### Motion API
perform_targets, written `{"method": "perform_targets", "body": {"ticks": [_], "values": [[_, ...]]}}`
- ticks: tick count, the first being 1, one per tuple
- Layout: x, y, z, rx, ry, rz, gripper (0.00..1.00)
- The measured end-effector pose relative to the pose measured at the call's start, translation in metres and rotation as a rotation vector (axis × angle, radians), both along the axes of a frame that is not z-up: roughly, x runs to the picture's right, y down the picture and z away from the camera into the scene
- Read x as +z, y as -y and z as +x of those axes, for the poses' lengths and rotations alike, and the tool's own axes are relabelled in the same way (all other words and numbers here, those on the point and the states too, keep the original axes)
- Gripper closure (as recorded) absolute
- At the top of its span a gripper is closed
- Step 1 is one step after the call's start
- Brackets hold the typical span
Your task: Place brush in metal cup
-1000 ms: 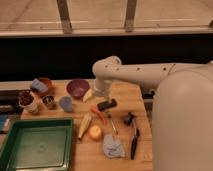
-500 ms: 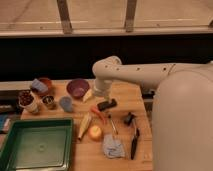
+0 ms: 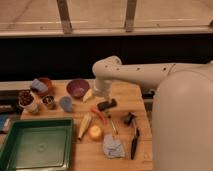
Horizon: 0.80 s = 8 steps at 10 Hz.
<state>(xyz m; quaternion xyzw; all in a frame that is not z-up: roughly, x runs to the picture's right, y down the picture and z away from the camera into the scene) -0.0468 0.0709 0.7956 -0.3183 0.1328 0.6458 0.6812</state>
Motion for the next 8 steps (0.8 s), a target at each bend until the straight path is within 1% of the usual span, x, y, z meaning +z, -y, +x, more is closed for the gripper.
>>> {"method": "perform_targets", "body": {"ticks": [6,7,8], "values": [[0.0001,0.0003,-0.0001,0.0,0.0,0.001,0.2],[0.001,0.0005,0.0005,-0.005,-0.002,0.001,0.2],[0.0059,0.0022,0.0047,-0.033,-0.02,0.003,0.2]]}}
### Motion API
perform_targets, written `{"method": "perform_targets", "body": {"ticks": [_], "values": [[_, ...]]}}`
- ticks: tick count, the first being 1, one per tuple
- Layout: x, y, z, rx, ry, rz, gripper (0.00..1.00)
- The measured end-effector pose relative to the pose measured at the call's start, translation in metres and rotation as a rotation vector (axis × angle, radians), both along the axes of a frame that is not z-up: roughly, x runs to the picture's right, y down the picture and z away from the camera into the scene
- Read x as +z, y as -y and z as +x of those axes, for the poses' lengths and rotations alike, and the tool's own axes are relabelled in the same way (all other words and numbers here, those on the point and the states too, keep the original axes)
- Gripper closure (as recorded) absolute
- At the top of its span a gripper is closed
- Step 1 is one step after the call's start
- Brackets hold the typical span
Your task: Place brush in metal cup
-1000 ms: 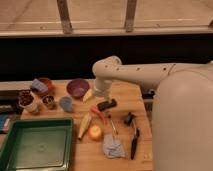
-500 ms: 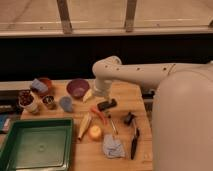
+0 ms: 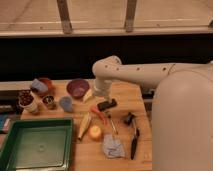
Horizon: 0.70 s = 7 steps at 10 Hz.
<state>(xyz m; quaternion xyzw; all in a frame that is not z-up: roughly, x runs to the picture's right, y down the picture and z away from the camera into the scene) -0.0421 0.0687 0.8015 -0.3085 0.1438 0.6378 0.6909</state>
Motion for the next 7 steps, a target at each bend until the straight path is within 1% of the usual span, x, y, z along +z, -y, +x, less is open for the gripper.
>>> {"method": "perform_targets", "body": {"ticks": [1,2,4,6,7], "values": [[0.006,0.001,0.003,-0.016,-0.029,-0.002,0.2],[0.011,0.001,0.013,-0.014,-0.061,-0.006,0.2],[0.015,-0.006,0.052,0.006,-0.135,-0.021,0.2],[0.01,-0.017,0.102,0.049,-0.199,-0.031,0.2],[0.005,-0.023,0.127,0.084,-0.228,-0.031,0.2]]}}
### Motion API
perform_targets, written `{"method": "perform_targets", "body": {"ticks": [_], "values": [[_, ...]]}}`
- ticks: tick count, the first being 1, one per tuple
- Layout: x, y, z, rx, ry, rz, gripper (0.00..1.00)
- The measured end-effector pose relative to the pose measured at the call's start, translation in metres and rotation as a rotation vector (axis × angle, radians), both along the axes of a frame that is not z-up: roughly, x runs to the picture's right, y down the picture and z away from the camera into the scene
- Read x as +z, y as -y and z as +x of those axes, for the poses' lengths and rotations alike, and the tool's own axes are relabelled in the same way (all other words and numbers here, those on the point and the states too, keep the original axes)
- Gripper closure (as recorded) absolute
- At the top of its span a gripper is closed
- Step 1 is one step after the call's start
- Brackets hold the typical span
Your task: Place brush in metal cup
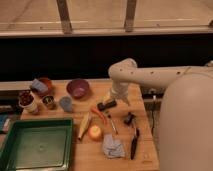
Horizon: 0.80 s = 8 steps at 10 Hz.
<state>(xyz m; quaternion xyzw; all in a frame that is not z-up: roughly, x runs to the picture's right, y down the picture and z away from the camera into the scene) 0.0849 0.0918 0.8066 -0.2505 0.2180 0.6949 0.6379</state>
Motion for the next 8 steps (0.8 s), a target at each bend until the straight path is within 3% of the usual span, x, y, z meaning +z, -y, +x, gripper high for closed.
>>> {"method": "perform_targets", "body": {"ticks": [2,6,8], "values": [[-0.004,-0.005,0.019,0.025,-0.023,0.0,0.2],[-0.002,-0.005,0.014,0.015,-0.02,-0.005,0.2],[0.008,-0.012,0.007,-0.002,-0.035,-0.036,0.2]]}}
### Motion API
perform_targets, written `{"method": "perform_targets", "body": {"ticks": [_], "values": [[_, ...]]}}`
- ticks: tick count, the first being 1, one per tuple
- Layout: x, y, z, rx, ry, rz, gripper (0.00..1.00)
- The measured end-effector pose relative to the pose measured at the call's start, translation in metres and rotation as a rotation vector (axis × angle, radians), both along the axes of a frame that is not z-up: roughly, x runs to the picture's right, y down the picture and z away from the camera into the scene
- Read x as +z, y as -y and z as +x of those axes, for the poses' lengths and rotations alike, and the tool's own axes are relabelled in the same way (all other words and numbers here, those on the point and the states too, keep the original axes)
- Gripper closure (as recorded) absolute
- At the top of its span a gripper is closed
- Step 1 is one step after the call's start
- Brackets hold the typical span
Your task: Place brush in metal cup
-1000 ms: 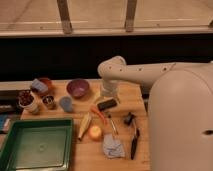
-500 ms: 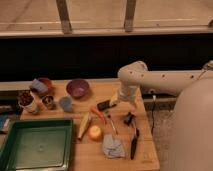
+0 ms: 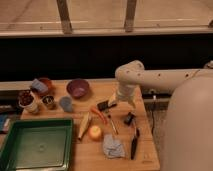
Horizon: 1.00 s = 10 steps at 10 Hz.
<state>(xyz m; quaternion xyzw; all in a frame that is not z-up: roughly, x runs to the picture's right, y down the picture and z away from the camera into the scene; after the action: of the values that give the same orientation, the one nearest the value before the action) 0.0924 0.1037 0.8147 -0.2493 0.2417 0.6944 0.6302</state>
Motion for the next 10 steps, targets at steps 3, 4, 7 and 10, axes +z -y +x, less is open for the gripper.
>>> {"method": "perform_targets", "body": {"ticks": [3,4,7,10], "values": [[0.013,-0.031,0.027,0.022,-0.05,-0.056,0.2],[0.01,-0.041,0.042,0.039,-0.068,-0.068,0.2],[-0.001,-0.071,0.089,0.111,-0.124,-0.098,0.2],[0.017,-0.105,0.106,0.159,-0.119,-0.178,0.2]]}}
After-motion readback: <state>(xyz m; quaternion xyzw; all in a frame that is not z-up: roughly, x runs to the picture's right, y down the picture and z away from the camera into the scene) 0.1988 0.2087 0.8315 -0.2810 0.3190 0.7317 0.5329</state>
